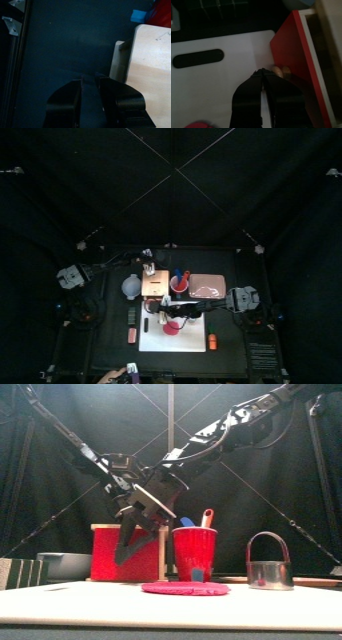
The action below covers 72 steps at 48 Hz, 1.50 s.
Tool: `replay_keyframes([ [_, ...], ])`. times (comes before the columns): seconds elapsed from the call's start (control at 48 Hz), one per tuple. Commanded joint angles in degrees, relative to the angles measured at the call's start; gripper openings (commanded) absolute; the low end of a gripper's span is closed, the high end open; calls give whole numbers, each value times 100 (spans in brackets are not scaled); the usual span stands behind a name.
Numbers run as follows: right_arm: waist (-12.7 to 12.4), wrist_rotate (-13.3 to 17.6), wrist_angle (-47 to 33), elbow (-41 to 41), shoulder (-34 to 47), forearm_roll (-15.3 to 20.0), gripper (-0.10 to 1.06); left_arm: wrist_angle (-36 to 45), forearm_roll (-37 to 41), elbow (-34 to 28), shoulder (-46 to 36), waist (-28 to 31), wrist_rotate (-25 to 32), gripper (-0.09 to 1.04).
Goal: Get the cutter from the drawer then cut the dough then place the extra dough in the bowl
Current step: Cut the dough
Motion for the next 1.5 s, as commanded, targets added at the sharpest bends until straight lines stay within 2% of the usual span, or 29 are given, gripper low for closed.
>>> replay_keyframes([
  [0.021,-229,9,0,-185,-114,-176,27,-44,-9,-123,-79,-18,-9,67],
  [0.167,-378,18,9,-255,-105,-316,27,-105,-9,-114,-79,-18,-44,67],
  [0.333,-387,9,70,-255,-114,-352,27,-246,-9,-88,-88,-9,-62,67],
  [0.458,-290,26,79,-299,-211,-325,27,-598,-35,-79,-114,9,-79,67],
  [0.5,-167,44,79,-316,-308,-299,27,-765,-79,-79,-149,18,-88,67],
  [0.667,272,62,141,-272,-870,132,27,-1582,-316,-97,-378,281,-88,67],
  [0.833,545,44,765,202,-1644,958,29,-2329,-615,35,-650,413,-53,67],
  [0.979,729,35,1310,782,-2355,1397,41,-3155,-659,413,-976,360,-53,67],
  [1.146,976,35,1521,1644,-3261,1819,69,-3577,-738,773,-1257,18,-79,67],
  [1.292,1028,0,1626,2338,-3735,2030,90,-3876,-1125,1002,-1477,-378,-70,67],
  [1.375,1046,-272,1696,2637,-3823,2101,99,-4184,-1327,1151,-1608,-694,-62,67],
  [1.5,1072,-1028,1758,2821,-3806,2347,100,-4737,-1485,1371,-1793,-1239,-70,67],
])
